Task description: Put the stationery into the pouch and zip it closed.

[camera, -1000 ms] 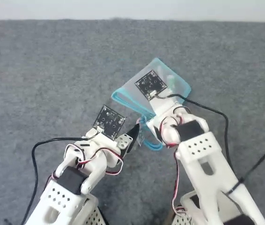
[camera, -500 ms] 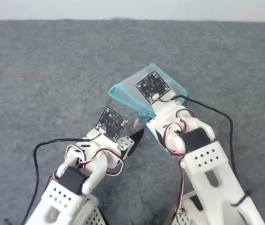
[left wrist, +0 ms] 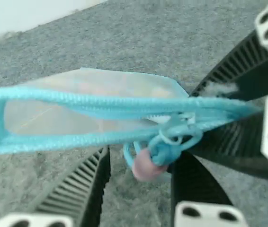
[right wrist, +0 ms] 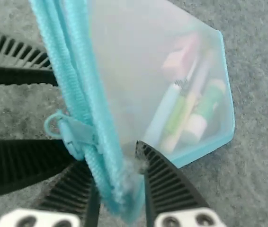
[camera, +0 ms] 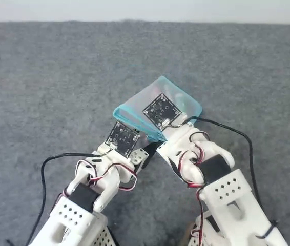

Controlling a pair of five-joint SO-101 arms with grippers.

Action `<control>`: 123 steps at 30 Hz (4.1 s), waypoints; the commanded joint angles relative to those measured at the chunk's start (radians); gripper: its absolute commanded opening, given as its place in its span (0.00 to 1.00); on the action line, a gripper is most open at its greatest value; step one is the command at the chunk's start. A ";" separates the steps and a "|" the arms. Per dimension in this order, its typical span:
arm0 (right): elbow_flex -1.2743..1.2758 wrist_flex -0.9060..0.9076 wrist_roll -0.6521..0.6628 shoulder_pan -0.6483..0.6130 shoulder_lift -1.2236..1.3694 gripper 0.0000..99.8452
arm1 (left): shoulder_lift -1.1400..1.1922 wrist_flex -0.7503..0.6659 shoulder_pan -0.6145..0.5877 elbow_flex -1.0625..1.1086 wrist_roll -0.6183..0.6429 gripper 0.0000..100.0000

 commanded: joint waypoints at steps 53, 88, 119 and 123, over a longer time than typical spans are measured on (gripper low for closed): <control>0.003 -0.317 0.112 0.504 0.406 0.01 | 0.018 -0.054 -0.350 -0.031 -0.011 0.01; -0.238 0.139 0.071 0.329 0.377 0.20 | 0.017 -0.051 -0.239 -0.002 -0.052 0.16; 0.180 0.242 0.109 0.509 -0.421 0.04 | 0.014 -0.130 -0.371 0.007 -0.048 0.16; 0.316 0.208 0.176 0.509 -0.555 0.04 | 0.014 -0.130 -0.382 0.007 -0.048 0.16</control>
